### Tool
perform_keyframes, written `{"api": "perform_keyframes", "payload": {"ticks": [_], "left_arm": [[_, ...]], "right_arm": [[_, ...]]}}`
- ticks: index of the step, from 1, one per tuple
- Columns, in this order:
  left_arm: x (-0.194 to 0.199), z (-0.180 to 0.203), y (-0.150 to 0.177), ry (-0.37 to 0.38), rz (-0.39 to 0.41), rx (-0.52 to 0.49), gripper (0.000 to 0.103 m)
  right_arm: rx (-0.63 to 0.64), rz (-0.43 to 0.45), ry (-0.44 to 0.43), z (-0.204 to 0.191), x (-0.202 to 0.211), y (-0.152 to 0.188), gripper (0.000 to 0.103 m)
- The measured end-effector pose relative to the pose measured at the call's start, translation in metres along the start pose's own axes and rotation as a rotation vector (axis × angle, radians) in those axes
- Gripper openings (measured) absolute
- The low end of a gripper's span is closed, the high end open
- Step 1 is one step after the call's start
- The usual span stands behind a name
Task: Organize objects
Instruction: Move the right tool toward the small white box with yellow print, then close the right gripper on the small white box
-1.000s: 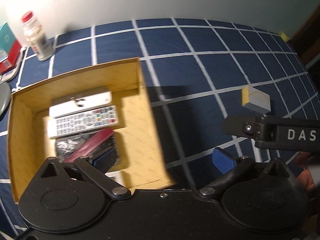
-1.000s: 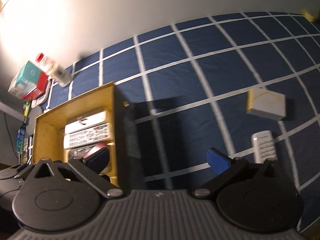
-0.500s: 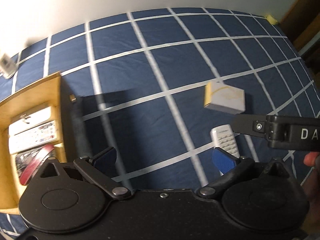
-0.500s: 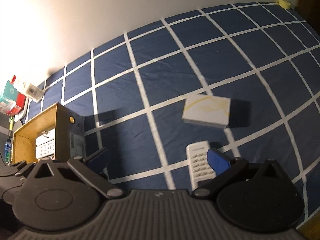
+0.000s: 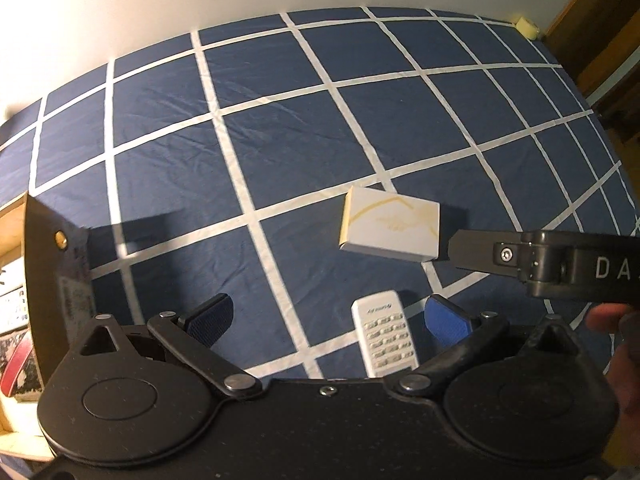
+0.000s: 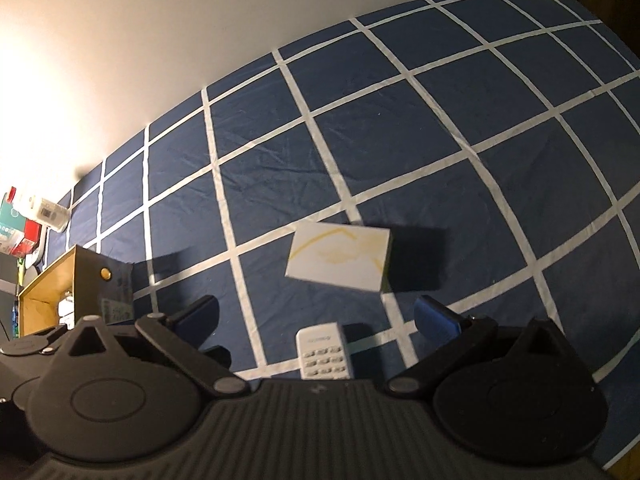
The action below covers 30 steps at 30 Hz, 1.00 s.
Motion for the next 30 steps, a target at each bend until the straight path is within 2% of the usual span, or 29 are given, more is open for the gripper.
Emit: {"api": "perform_keyframes", "payload": {"ticks": [12,30], "left_arm": [[-0.056,0.013,-0.020,0.020,-0.079,-0.013,0.103],[-0.142,0.013,-0.026,0.158,-0.211,-0.054,0.103]], "right_arm": [[-0.073,-0.048,-0.011,0.034,-0.049,-0.020,0.103],[-0.161,-0.167,0.026,0.060,-0.130,-0.012,0.100]]}}
Point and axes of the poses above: each gripper's, at about its wrist camera, not at the fingertips, and x roughly against the way its jaws point, z to its right, y to its underside, the point moved 4 cm from there along -x, roughly the way its jaws point, and after that the axes turned 15 degrees about z, right-handed, at the moved point
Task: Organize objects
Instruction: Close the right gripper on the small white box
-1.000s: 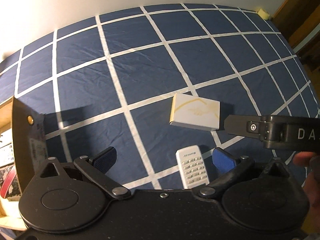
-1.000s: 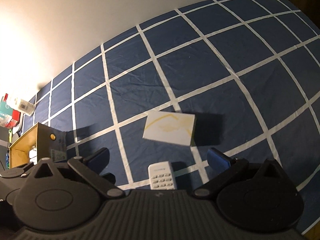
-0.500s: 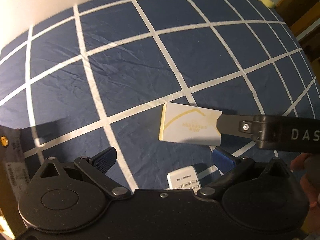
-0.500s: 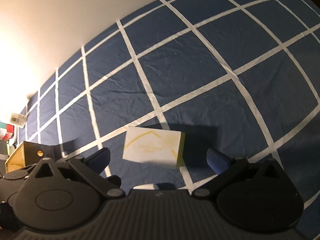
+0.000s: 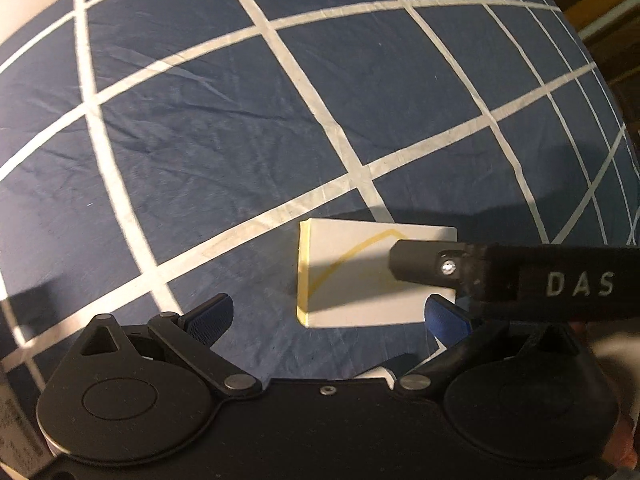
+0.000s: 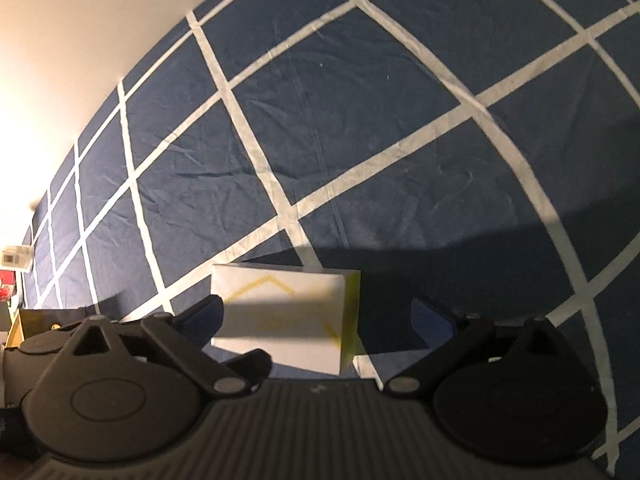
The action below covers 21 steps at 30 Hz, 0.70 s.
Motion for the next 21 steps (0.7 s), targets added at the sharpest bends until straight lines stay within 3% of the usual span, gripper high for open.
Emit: {"api": "perform_keyframes", "payload": {"ticks": [5,11,19,21], "left_arm": [[-0.015,-0.003,-0.001,0.033,-0.029,-0.002,0.102],[-0.022,-0.007,-0.001,0.085,-0.049,0.030,0.096],[-0.019,-0.005,-0.005,0.147,-0.051,0.055,0.073],[-0.019,-0.003,-0.005,0.146,-0.049,0.054,0.073]], "right_arm": [[-0.007,-0.018,0.006,-0.001,-0.013,0.003,0.098],[-0.046,-0.036,0.008,-0.001,-0.025,0.005,0.086],[-0.069,-0.032,-0.005,-0.006,-0.027,0.007,0.076],[-0.070,-0.030,-0.005,-0.006,-0.027,0.007,0.076]]}}
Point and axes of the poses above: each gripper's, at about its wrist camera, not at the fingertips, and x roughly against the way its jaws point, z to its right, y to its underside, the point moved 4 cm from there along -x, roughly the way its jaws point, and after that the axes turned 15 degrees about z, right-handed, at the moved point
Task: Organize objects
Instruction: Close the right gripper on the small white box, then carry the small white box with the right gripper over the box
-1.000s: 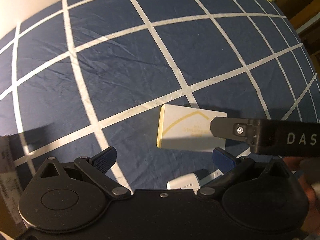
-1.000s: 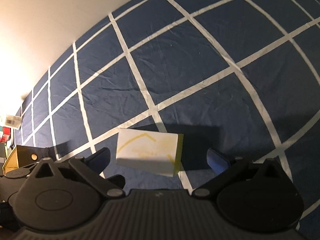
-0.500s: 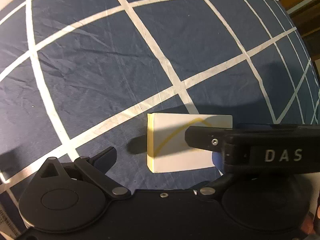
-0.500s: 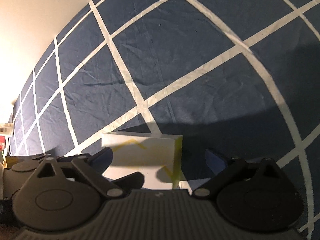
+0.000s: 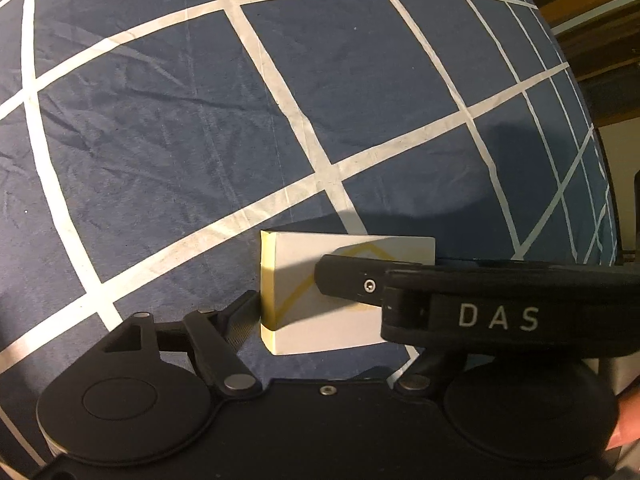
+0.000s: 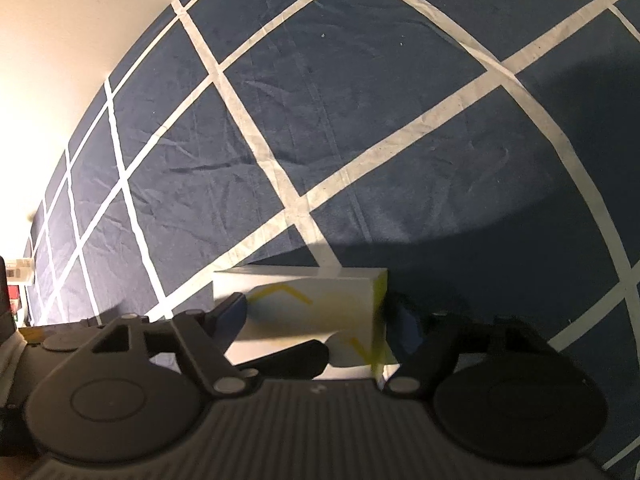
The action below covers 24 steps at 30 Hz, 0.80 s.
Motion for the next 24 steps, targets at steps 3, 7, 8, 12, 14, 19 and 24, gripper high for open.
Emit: {"api": "perform_keyframes", "payload": {"ticks": [3,7,8,12,14,19,24], "left_arm": [[0.000,0.001,0.000,-0.004,0.005,-0.003,0.073],[0.001,0.006,-0.001,-0.020,0.014,-0.021,0.071],[0.002,0.007,-0.001,-0.024,0.014,-0.025,0.070],[0.003,0.009,0.000,-0.036,0.018,-0.031,0.068],[0.005,0.010,0.001,-0.041,0.020,-0.030,0.067],[0.014,0.011,0.001,-0.052,0.035,-0.028,0.067],[0.029,0.015,0.004,-0.067,0.063,-0.029,0.067]], "right_arm": [[-0.006,0.002,-0.001,0.001,0.001,0.001,0.075],[-0.001,0.006,-0.002,0.001,0.003,0.002,0.073],[0.001,0.006,-0.001,0.000,0.003,0.002,0.072],[0.006,0.013,-0.006,0.001,0.006,0.002,0.071],[0.009,0.016,-0.008,0.001,0.007,0.003,0.070],[0.024,0.026,-0.022,-0.005,0.010,0.003,0.070],[0.043,0.045,-0.041,-0.013,0.020,0.005,0.070]]}}
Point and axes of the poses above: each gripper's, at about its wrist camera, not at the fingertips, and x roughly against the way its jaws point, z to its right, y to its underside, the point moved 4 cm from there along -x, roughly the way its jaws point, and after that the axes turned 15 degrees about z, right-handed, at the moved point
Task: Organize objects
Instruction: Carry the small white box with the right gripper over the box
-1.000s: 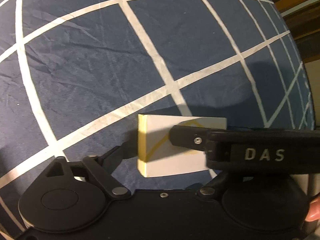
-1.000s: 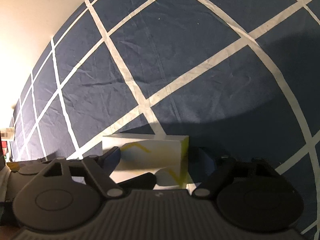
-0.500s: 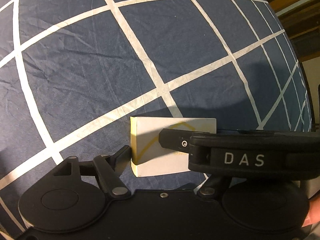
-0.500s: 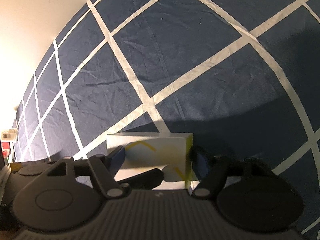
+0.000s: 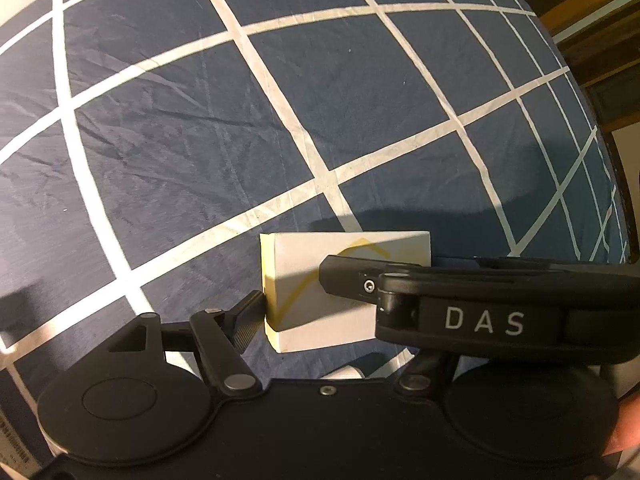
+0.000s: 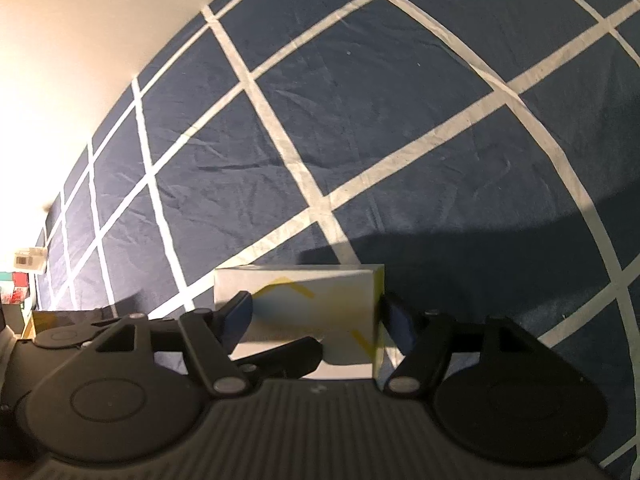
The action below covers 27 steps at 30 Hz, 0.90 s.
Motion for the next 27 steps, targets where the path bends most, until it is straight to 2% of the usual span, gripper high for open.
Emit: {"api": "perform_keyframes", "payload": {"ticks": [10,18,27], "left_arm": [[0.047,0.006,0.016,-0.047,0.077,0.011,0.067],[0.093,0.005,0.041,-0.079,0.140,0.017,0.067],[0.143,-0.015,0.072,-0.098,0.195,0.035,0.067]], "right_arm": [[0.064,0.041,-0.057,-0.026,0.036,0.012,0.070],[0.111,0.076,-0.101,-0.053,0.068,0.037,0.070],[0.164,0.105,-0.128,-0.094,0.100,0.070,0.070]]}}
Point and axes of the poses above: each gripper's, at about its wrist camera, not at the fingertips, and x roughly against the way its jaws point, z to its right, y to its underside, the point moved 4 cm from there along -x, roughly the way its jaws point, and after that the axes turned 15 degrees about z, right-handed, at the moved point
